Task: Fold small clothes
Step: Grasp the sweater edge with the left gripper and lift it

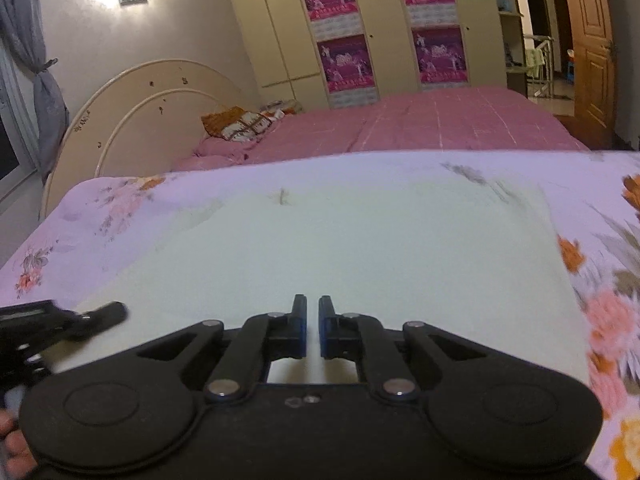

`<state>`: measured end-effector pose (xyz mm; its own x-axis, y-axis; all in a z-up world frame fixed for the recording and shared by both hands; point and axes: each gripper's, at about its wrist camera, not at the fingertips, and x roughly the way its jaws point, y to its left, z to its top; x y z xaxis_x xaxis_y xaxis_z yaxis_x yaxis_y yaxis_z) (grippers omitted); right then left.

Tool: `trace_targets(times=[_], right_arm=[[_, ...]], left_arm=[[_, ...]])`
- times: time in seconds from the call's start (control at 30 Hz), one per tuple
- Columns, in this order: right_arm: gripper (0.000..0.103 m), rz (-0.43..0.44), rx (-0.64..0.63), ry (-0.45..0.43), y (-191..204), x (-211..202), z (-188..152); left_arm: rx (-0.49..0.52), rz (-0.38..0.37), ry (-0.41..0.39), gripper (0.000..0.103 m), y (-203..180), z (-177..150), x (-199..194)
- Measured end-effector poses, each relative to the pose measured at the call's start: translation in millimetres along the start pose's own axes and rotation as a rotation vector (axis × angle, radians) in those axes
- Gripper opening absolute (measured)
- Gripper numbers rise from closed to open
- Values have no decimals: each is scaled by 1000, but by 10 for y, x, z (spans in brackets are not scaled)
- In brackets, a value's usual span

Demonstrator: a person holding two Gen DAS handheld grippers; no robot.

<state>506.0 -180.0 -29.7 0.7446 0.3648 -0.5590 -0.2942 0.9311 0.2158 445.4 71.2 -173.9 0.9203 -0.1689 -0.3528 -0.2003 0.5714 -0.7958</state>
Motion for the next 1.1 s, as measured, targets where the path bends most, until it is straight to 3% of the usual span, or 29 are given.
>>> trace_targets(times=[0.1, 0.17, 0.5, 0.63, 0.73, 0.8, 0.97, 1.1], right_arm=[[7, -11, -6, 26, 22, 154, -37], [4, -45, -19, 92, 10, 329, -115], [3, -30, -5, 69, 2, 290, -150], [3, -15, 18, 76, -40, 300, -120], [3, -17, 3, 68, -19, 303, -143], [3, -18, 7, 64, -18, 299, -151], [3, -13, 17, 63, -37, 290, -158], [3, -5, 38, 60, -61, 288, -157]], left_arm=[[-23, 48, 36, 7, 158, -48, 137], [-18, 32, 36, 7, 158, -38, 171], [-32, 47, 45, 8, 100, -68, 301], [23, 23, 25, 7, -29, -70, 241], [42, 81, 67, 7, -27, -40, 282], [35, 73, 70, 7, -16, 4, 292], [76, 9, 42, 7, -234, 89, 249], [207, 8, 52, 7, -680, 146, 236]])
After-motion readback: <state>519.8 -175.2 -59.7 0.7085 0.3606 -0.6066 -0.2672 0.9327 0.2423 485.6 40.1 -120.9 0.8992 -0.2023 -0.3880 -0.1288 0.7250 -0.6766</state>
